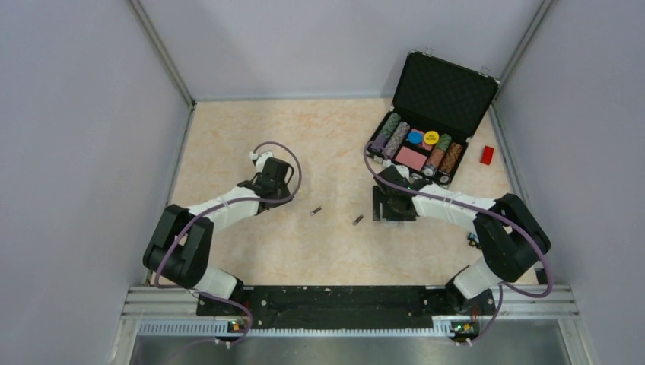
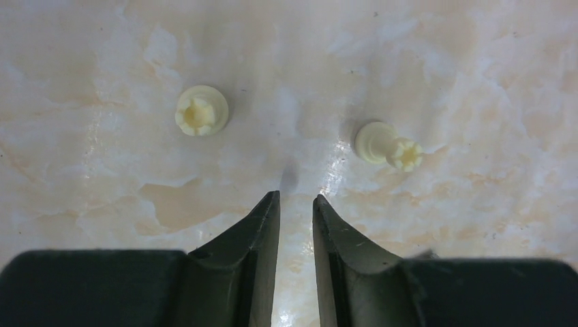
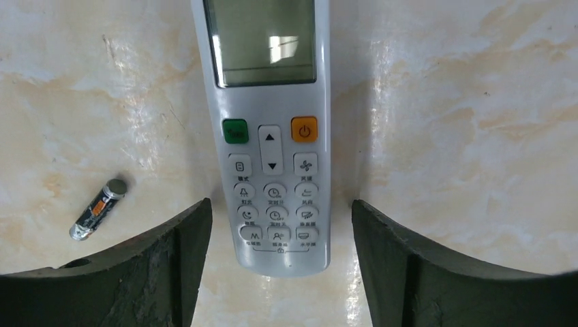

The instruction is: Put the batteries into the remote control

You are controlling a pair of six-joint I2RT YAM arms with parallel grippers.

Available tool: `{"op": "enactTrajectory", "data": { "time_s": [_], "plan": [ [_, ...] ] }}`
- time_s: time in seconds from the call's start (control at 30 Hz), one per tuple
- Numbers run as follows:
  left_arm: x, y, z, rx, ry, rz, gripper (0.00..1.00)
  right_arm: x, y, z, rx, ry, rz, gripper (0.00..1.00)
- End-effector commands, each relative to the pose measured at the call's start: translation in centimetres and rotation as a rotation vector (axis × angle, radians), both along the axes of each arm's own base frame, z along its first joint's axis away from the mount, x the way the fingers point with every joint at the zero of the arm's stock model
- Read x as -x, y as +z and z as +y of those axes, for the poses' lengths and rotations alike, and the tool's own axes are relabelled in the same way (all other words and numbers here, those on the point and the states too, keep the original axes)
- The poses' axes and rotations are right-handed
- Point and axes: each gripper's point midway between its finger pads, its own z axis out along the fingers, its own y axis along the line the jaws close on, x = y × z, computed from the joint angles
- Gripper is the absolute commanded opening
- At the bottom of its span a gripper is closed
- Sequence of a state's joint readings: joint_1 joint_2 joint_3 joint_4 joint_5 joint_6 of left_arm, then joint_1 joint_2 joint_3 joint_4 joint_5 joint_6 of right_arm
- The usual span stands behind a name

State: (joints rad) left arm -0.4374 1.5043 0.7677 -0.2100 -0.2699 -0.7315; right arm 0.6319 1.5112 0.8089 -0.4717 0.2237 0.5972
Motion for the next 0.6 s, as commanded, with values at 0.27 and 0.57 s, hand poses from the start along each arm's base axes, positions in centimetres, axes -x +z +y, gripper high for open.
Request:
{"op": "enactTrajectory", "data": {
  "time_s": [0.27,0.57],
  "plan": [
    [-1.0,4.8,-1.8,0.103,-0.084,-0.169,0.62,-3.2,0.2,0.5,0.085,-0.004,-0.088,0.28],
    [-1.1,13.7,-4.8,0.287,-0.234,-0.389,0.71,-3.4,12.5,11.3,-0.466,0.331,-0.207,0.22]
  ]
}}
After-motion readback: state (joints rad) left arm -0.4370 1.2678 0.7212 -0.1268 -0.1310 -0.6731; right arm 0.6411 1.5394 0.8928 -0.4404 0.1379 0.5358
